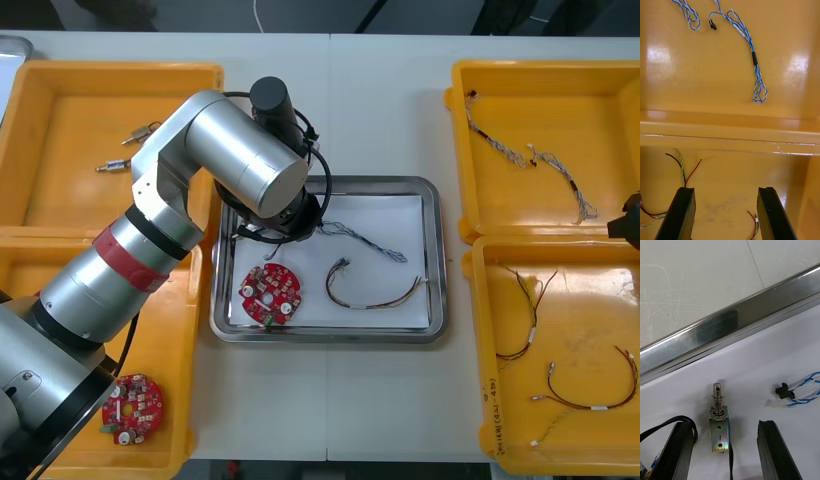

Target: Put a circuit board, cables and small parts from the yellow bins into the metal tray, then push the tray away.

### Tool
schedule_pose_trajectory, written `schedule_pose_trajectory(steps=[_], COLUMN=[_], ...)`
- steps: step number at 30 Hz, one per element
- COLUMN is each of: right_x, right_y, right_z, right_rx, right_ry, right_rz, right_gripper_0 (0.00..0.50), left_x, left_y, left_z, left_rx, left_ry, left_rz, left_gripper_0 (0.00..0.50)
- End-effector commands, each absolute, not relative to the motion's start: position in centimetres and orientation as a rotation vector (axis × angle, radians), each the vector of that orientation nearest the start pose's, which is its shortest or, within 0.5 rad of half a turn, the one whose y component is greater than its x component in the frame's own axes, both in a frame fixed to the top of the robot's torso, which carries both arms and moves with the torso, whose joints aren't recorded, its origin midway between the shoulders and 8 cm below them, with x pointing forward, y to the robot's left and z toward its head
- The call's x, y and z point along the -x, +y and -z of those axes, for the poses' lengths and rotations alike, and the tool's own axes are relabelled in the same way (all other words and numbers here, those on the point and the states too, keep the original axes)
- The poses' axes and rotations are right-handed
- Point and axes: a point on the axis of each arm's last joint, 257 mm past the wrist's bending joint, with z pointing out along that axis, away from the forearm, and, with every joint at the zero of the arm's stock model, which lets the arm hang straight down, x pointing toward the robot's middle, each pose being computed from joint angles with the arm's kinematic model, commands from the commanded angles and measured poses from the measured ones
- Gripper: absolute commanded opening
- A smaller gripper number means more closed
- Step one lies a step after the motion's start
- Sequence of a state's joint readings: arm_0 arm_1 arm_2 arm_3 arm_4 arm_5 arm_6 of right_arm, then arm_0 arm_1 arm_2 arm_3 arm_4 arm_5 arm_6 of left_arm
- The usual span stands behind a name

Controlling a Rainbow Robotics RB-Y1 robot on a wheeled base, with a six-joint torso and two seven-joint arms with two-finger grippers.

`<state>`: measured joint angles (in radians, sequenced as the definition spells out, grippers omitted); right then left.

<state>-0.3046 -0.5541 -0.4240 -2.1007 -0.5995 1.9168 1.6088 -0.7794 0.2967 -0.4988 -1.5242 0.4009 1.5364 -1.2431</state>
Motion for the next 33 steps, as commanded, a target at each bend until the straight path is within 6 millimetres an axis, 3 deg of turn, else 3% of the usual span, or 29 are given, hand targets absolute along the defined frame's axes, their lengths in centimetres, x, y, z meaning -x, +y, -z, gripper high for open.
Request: schedule_pose_trajectory(steps=[1,16,24,33], right_x=[-41.6,-41.6,-41.6,-41.4], right_y=[-40.1,-40.0,-40.0,-40.1], right_z=[13.1,12.7,12.8,13.0], right_rx=[-0.003,-0.005,-0.011,-0.019], right_ry=[2.506,2.495,2.496,2.502], right_rz=[0.088,0.082,0.077,0.070], right_gripper_0=[0.402,0.405,0.407,0.418], left_x=[-51.5,-50.0,-49.0,-49.6], left_y=[4.5,7.9,11.8,15.9], left_z=[21.8,16.6,13.6,9.7], left_rx=[-0.443,-0.367,-0.304,-0.238], left_ry=[2.547,2.558,2.573,2.505], left_rz=[0.042,0.032,0.017,0.045], left_gripper_0=[0.500,0.500,0.500,0.500])
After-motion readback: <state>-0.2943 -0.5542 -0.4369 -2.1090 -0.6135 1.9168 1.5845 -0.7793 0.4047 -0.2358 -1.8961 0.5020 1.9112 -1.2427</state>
